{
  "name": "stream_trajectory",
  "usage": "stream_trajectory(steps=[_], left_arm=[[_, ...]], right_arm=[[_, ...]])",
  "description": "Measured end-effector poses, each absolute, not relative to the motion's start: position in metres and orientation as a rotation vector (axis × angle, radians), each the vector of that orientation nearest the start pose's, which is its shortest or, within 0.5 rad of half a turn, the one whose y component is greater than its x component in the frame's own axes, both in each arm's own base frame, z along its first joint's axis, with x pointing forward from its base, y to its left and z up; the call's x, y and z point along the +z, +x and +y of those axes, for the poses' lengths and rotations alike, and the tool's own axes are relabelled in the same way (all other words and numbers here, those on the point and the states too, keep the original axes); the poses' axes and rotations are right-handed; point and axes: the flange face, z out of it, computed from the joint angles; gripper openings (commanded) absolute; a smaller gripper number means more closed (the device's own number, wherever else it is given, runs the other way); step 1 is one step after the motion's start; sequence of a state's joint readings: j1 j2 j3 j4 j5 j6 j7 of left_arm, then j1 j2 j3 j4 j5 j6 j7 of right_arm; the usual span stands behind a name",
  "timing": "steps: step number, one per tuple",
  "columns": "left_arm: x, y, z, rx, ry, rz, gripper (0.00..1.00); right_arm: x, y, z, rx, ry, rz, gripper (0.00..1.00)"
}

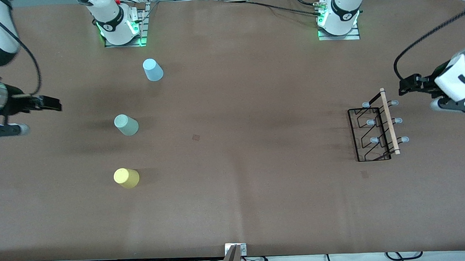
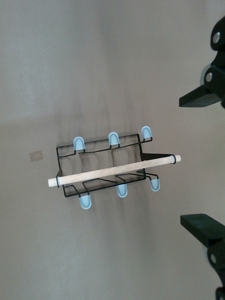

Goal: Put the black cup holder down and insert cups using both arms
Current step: 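Reach the right gripper to the teal cup while the left gripper reaches the rack, then grasp the teal cup with the right gripper while the left grasps the rack handle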

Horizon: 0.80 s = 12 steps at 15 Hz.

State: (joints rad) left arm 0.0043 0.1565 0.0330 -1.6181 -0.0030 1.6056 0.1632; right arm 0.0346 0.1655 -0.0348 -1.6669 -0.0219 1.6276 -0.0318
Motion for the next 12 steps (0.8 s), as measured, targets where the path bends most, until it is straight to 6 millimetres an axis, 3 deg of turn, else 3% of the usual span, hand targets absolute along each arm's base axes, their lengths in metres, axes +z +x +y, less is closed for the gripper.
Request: stream_trajectory(steps=[4, 6, 8, 12], left_arm=[[0.470, 0.604, 0.034, 0.376, -3.137, 0.168, 1.00], [0.440, 0.609, 0.033, 0.342, -3.138, 0.187, 1.00], [0.407, 0.611, 0.033, 0.266, -3.139, 0.213, 1.00], [0.359, 0.601, 0.033, 0.202, -3.138, 0.231, 1.00]], right_arm=[[0.414, 0.578, 0.007, 0.174, -3.112, -0.029, 1.00], [0.377, 0.560, 0.012, 0.109, -3.110, 0.062, 1.00], [0.347, 0.541, 0.030, 0.054, -3.112, 0.139, 1.00], [0.311, 0.518, 0.056, -0.017, -3.105, 0.230, 1.00]])
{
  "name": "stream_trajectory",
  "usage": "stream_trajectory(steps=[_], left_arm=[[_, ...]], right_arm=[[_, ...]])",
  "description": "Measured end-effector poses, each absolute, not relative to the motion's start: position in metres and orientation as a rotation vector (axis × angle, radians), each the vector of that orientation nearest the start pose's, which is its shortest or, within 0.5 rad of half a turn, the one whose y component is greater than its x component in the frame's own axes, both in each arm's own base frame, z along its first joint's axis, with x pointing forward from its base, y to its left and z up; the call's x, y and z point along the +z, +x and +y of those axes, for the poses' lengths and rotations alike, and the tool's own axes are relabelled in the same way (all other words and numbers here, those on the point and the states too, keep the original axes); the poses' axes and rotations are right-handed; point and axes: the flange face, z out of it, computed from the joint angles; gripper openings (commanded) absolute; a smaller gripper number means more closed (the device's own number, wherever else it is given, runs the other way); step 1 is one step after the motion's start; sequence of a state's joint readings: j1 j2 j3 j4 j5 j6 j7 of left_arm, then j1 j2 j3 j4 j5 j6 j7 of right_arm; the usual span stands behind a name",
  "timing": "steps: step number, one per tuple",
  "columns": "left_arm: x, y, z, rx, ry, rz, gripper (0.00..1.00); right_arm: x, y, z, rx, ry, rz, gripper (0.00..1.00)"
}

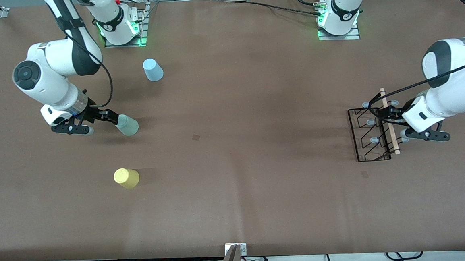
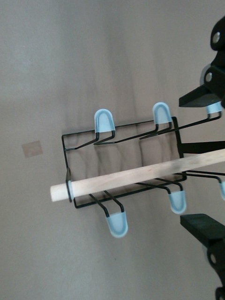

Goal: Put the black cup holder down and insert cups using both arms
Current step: 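Grasp the teal cup with the right gripper while the left grasps the rack handle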

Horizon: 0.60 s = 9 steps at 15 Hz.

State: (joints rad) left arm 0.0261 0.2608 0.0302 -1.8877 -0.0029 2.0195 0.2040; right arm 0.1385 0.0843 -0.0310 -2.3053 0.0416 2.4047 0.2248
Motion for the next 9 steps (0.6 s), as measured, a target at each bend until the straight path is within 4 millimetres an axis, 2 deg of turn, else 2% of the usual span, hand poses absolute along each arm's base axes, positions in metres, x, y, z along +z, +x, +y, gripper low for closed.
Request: stream_trajectory(steps=[3, 5, 9], left_arm=[[0.341, 0.593, 0.033, 0.180, -3.138, 0.233, 0.83], [0.333, 0.590, 0.032, 0.166, -3.137, 0.242, 0.65], [0.324, 0.585, 0.034, 0.166, -3.136, 0.255, 0.20]], right_arm=[[0.293, 0.510, 0.064, -0.056, -3.103, 0.229, 1.00], [0.281, 0.509, 0.066, -0.080, -3.101, 0.227, 1.00], [0.246, 0.499, 0.064, -0.121, -3.101, 0.231, 1.00]])
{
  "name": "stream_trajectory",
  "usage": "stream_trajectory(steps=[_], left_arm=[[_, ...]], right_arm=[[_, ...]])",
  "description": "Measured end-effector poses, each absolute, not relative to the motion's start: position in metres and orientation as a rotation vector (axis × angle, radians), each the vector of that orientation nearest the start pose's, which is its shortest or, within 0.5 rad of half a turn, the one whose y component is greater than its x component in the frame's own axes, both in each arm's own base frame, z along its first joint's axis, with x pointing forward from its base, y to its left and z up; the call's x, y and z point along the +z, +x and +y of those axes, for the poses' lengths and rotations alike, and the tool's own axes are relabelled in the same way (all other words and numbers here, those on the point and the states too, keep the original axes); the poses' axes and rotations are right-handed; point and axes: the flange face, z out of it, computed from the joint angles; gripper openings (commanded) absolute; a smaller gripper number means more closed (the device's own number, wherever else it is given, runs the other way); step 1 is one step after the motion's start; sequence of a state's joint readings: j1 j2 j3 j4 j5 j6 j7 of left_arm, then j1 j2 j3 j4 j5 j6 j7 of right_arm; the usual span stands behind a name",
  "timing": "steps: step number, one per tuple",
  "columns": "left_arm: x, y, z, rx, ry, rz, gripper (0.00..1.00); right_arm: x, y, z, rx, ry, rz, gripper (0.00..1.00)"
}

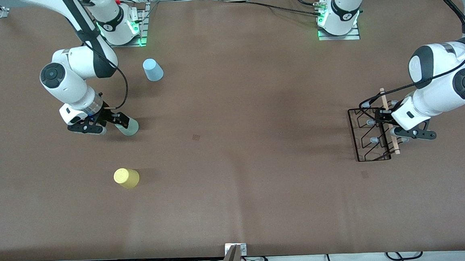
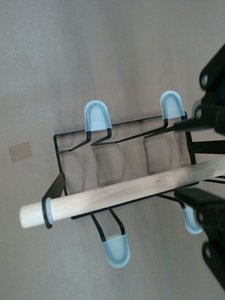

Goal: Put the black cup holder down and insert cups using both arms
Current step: 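Grasp the teal cup with the right gripper while the left grasps the rack handle, then carry the wire rack with the left gripper to the table middle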

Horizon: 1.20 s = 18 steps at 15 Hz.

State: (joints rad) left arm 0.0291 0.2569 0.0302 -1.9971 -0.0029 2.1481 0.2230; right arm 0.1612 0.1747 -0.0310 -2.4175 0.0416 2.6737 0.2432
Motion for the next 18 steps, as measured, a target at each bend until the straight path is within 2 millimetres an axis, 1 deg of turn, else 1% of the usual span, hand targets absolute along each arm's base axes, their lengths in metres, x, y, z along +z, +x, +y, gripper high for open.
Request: stream_trajectory(steps=[2, 3, 6, 8, 9, 10, 11, 12, 13, 14, 15, 18], left_arm=[[0.325, 0.585, 0.037, 0.159, -3.137, 0.250, 0.03], [0.327, 0.585, 0.039, 0.153, -3.137, 0.246, 0.01], [0.336, 0.586, 0.040, 0.122, -3.135, 0.262, 0.01], [0.353, 0.590, 0.036, 0.084, -3.133, 0.273, 0.01], [0.365, 0.593, 0.029, 0.090, -3.134, 0.294, 0.01], [0.377, 0.595, 0.014, 0.114, -3.135, 0.335, 0.01], [0.390, 0.597, -0.009, 0.136, -3.135, 0.399, 0.01], [0.401, 0.599, -0.040, 0.143, -3.133, 0.477, 0.01], [0.409, 0.599, -0.075, 0.137, -3.132, 0.544, 0.01], [0.415, 0.598, -0.109, 0.127, -3.138, 0.574, 0.01], [0.418, 0.596, -0.146, 0.120, -3.165, 0.555, 0.01], [0.418, 0.588, -0.254, 0.151, -3.275, 0.345, 0.01]], right_arm=[[0.236, 0.497, 0.064, -0.107, -3.104, 0.232, 1.00], [0.235, 0.496, 0.064, -0.102, -3.105, 0.232, 1.00], [0.232, 0.494, 0.066, -0.093, -3.106, 0.233, 1.00], [0.228, 0.491, 0.072, -0.082, -3.105, 0.258, 1.00], [0.226, 0.490, 0.078, -0.080, -3.104, 0.269, 1.00], [0.224, 0.488, 0.083, -0.077, -3.103, 0.278, 1.00], [0.222, 0.488, 0.086, -0.073, -3.104, 0.278, 1.00], [0.220, 0.487, 0.088, -0.071, -3.104, 0.279, 1.00], [0.220, 0.487, 0.088, -0.071, -3.104, 0.281, 1.00], [0.220, 0.487, 0.088, -0.071, -3.104, 0.283, 1.00], [0.220, 0.487, 0.087, -0.071, -3.104, 0.284, 1.00], [0.220, 0.487, 0.087, -0.072, -3.104, 0.288, 1.00]])
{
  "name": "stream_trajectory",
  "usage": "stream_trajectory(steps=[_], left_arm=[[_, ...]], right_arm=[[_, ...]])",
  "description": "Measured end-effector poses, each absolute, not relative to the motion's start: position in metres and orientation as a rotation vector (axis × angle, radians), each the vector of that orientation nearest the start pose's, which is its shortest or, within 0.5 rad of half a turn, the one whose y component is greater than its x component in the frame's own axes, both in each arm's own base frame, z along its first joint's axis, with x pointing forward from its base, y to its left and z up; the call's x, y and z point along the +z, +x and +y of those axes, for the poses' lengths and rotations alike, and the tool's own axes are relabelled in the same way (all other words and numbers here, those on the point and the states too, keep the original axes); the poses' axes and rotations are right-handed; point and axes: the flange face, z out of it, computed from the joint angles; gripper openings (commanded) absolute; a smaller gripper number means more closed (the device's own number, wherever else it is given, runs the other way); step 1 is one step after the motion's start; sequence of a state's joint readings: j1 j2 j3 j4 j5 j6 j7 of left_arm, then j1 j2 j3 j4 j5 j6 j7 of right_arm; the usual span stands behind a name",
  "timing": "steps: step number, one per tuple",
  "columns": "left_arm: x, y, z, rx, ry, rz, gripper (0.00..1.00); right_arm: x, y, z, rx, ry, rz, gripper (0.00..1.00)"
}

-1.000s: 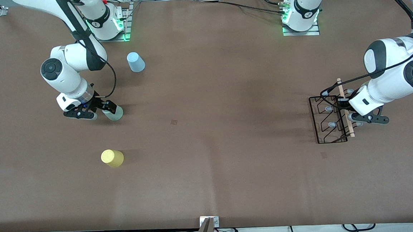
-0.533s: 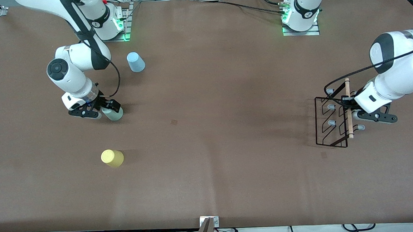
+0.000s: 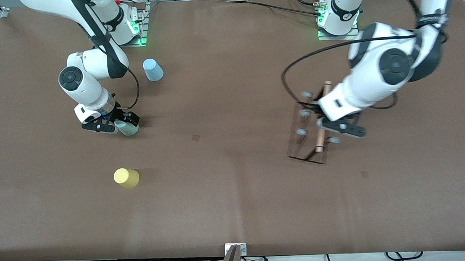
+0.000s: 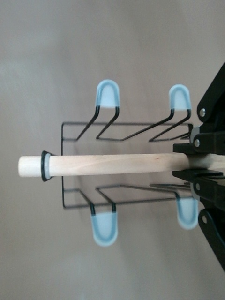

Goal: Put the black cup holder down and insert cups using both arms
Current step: 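Carry the wire rack with the left gripper to the table middle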

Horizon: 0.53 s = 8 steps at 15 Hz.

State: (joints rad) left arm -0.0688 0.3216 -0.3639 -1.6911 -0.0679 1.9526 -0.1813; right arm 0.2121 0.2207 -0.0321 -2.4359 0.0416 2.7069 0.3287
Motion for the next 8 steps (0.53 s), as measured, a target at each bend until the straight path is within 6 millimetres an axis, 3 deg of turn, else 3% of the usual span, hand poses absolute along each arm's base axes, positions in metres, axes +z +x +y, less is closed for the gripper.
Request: stream_trajectory(steps=[3, 5, 6, 8], left_arm=[[0.407, 0.578, -0.351, 0.194, -3.328, 0.176, 0.01], [0.393, 0.567, -0.399, 0.204, -3.352, 0.131, 0.01], [0.384, 0.561, -0.419, 0.201, -3.365, 0.115, 0.01], [0.368, 0.549, -0.450, 0.193, -3.387, 0.095, 0.01]], right_arm=[[0.220, 0.488, 0.086, -0.073, -3.103, 0.291, 1.00], [0.220, 0.488, 0.086, -0.075, -3.103, 0.292, 0.99], [0.220, 0.488, 0.085, -0.075, -3.103, 0.292, 0.92], [0.220, 0.488, 0.085, -0.077, -3.103, 0.293, 0.65]])
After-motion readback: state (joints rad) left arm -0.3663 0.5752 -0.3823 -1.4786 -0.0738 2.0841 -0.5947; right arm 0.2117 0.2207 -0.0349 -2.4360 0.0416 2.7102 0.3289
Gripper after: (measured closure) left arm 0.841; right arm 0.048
